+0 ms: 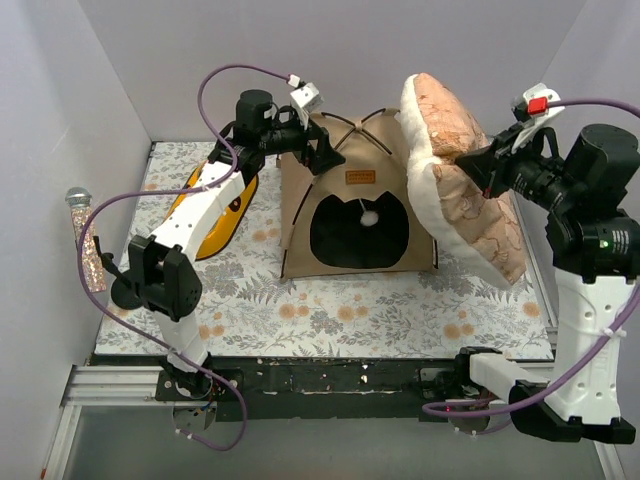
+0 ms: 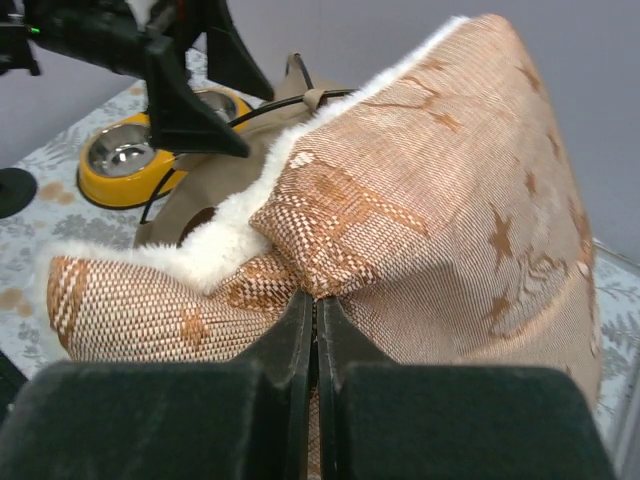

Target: Set up the pet tent

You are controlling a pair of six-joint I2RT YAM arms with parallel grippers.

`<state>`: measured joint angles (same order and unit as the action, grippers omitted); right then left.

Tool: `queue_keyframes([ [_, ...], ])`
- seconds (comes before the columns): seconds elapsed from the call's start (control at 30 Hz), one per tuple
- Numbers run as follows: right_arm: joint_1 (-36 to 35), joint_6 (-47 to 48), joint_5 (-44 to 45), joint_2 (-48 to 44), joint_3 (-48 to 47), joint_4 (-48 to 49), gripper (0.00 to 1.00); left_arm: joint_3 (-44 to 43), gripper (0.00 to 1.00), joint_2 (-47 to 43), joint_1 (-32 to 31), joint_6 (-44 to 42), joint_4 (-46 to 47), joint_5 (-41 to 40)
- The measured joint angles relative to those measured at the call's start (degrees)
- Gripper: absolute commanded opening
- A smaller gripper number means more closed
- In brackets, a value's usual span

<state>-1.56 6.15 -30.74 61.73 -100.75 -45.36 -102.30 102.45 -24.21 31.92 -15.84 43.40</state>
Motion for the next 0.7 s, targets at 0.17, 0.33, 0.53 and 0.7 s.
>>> queue_keyframes([
  [0.17, 0.09, -3.34, -8.26, 4.76, -2.1, 0.98, 0.01, -5.09, 0.98, 7.43, 2.45, 1.51, -0.13, -8.61],
  [0.33, 0.09, -8.31, -16.65, 7.58, -4.04, 2.71, 0.01, -13.55, 0.98, 13.68, 5.51, 4.02, -0.68, -14.29],
  [0.53, 0.07, -13.51, -25.99, 6.75, -4.63, 11.15, 0.01, -12.7, 0.98, 10.78, 11.89, 7.56, 1.53, -9.86],
  [0.7, 0.04, -8.52, -31.5, 1.99, -1.42, 10.29, 0.01, -5.42, 0.98, -2.82, 14.84, 6.64, 2.38, -5.97],
])
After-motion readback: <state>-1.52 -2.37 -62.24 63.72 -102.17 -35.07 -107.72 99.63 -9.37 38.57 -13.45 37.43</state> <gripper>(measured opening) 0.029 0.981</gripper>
